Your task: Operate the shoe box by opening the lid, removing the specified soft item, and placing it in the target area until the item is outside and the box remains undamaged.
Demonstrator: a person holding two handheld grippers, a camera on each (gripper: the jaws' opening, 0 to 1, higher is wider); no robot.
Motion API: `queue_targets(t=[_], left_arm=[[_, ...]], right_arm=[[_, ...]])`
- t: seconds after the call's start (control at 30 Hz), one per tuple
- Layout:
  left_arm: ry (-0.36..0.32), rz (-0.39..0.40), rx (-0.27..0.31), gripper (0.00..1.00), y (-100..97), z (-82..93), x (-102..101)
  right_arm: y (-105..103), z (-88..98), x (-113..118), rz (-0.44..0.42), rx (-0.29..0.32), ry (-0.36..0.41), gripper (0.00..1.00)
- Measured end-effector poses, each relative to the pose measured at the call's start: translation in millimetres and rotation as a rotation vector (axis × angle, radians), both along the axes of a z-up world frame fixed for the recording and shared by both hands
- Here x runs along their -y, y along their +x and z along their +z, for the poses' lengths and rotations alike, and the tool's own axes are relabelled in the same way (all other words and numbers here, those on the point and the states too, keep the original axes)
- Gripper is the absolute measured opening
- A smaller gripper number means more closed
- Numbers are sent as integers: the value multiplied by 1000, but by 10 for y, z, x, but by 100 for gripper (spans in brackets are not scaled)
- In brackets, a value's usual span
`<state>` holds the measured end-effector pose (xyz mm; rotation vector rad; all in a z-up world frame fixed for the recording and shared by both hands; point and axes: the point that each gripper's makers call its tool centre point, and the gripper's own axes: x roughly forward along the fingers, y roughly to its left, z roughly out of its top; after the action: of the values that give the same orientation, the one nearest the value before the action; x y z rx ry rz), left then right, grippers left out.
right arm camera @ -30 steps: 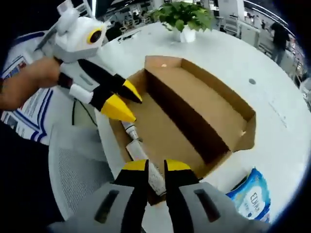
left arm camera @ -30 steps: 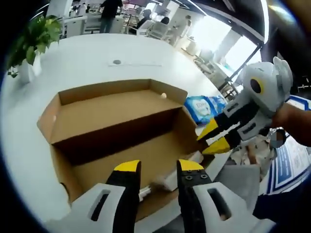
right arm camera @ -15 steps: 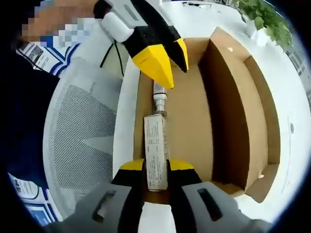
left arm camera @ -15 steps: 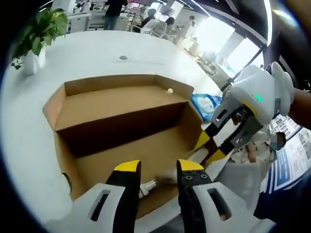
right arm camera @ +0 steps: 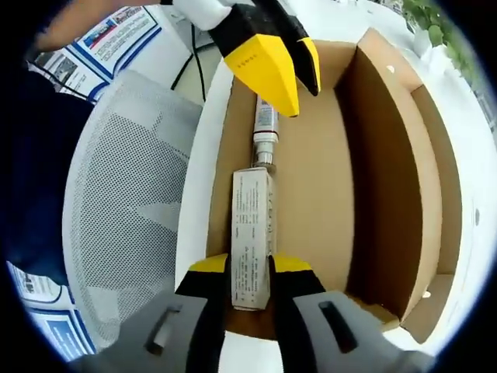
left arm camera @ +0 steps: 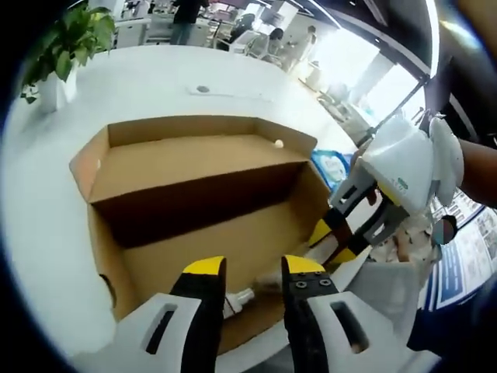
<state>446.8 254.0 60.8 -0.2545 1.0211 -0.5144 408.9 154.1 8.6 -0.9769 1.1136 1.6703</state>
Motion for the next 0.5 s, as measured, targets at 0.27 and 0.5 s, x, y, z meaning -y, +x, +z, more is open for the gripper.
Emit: queue_targets(t=[0.27,0.5], left_arm=[[2,-12,-16,26,-30,-56,29],[3,-18,-19,26,-3,-72,34]], right_arm=[[2,-88,-33,-17,1,2,19],[22,-189,-56,-26,23,6,18]])
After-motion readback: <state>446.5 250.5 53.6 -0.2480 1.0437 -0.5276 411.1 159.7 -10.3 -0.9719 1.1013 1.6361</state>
